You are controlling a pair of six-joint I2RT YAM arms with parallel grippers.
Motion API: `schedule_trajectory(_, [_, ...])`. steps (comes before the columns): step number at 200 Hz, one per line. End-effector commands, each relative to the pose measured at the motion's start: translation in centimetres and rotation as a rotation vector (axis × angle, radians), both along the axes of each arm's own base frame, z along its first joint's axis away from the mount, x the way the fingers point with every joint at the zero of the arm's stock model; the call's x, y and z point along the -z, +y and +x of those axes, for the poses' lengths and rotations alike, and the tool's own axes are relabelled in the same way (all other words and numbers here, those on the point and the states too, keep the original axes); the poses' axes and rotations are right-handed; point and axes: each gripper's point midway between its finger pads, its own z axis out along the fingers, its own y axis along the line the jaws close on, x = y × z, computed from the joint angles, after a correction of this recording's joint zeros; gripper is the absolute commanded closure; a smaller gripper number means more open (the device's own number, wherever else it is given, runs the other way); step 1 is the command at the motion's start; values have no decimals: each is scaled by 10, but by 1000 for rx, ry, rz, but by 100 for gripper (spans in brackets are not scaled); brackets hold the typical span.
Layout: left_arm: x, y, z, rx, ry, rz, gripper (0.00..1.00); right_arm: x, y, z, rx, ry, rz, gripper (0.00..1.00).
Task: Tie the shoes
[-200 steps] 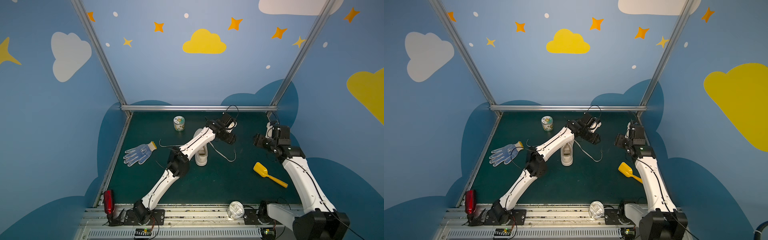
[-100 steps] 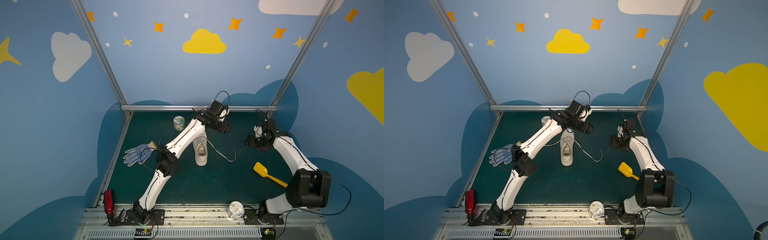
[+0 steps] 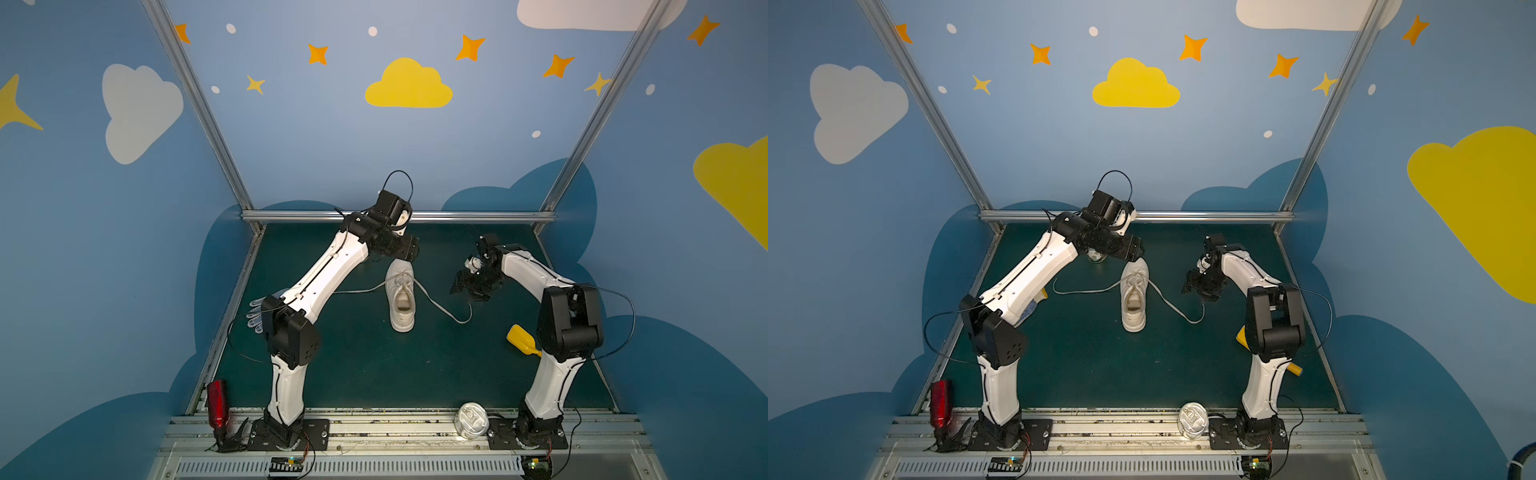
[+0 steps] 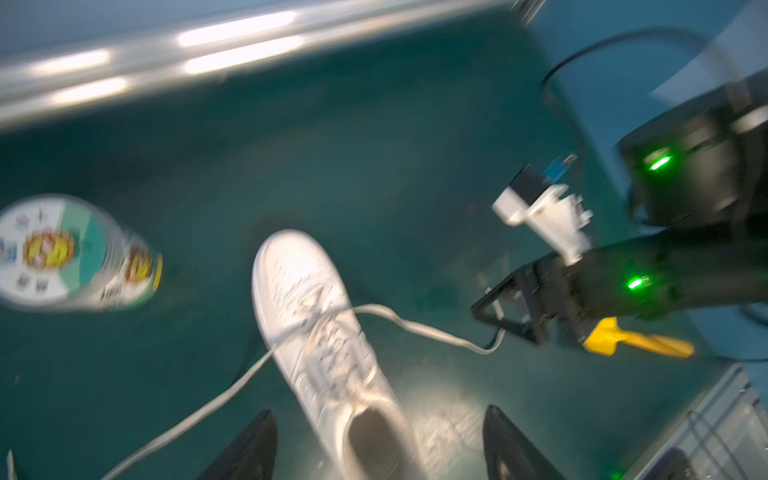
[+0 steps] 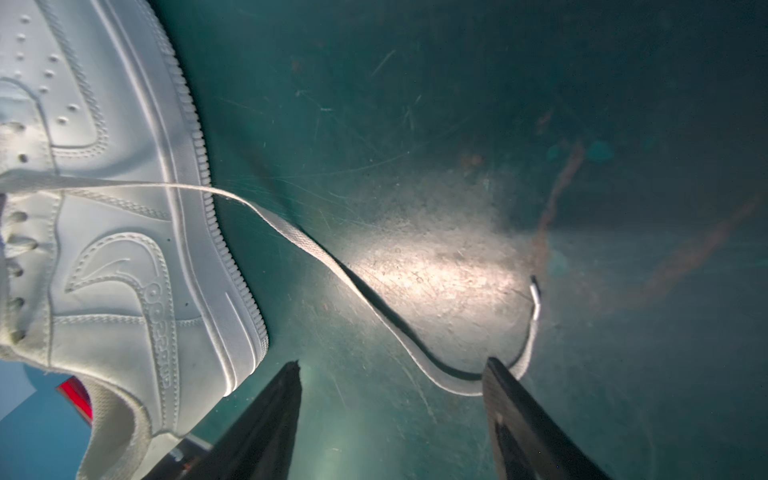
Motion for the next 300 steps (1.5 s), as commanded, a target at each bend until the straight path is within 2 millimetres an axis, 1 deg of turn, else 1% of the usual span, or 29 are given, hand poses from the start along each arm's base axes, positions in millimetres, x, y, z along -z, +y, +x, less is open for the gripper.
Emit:
schedule_trajectory(1, [4, 15, 0, -44, -21, -29, 22, 13, 3, -2, 20, 50, 20, 30])
schedule_trajectory(34, [28, 32, -10, -86, 20, -23, 22, 28, -2, -3, 24, 71, -14, 30])
schedule_trajectory(64, [41, 40, -18, -104, 52, -12, 22, 41, -7, -5, 29, 89, -27, 30])
schedule_trajectory(86, [45, 43, -22, -105, 65, -8, 22, 48, -14, -8, 31, 99, -54, 30])
schedule_trajectory(119, [46, 47, -25, -114, 67, -6, 22, 55, -31, -20, 66, 128, -116, 30])
schedule_trajectory(144, [47, 49, -27, -124, 65, -19, 22, 55, -42, -35, 89, 138, -133, 29])
schedule_trajectory(163, [49, 47, -30, -115, 72, -28, 22, 54, -46, -53, 97, 156, -137, 29])
schedule_trajectory(185, [51, 46, -34, -101, 81, -33, 22, 49, -49, -76, 114, 181, -137, 29])
schedule_trajectory(203, [52, 44, -36, -87, 86, -42, 22, 43, -40, -94, 124, 190, -79, 29])
schedule_trajectory(221, [54, 44, -38, -85, 92, -48, 22, 41, -26, -111, 114, 218, -18, 28])
schedule_trajectory(239, [56, 43, -40, -82, 99, -53, 22, 39, -12, -123, 74, 239, 13, 28])
schedule_trajectory(248, [56, 44, -40, -85, 99, -54, 22, 38, -9, -127, 48, 236, -9, 28])
schedule_trajectory(256, [55, 44, -41, -85, 99, -56, 22, 38, -11, -130, 32, 229, -53, 29])
schedule_trajectory(278, [55, 45, -43, -87, 98, -57, 22, 36, -23, -130, -8, 194, -171, 30])
schedule_trajectory(300, [58, 45, -44, -89, 106, -60, 22, 36, -34, -126, -66, 170, -281, 33])
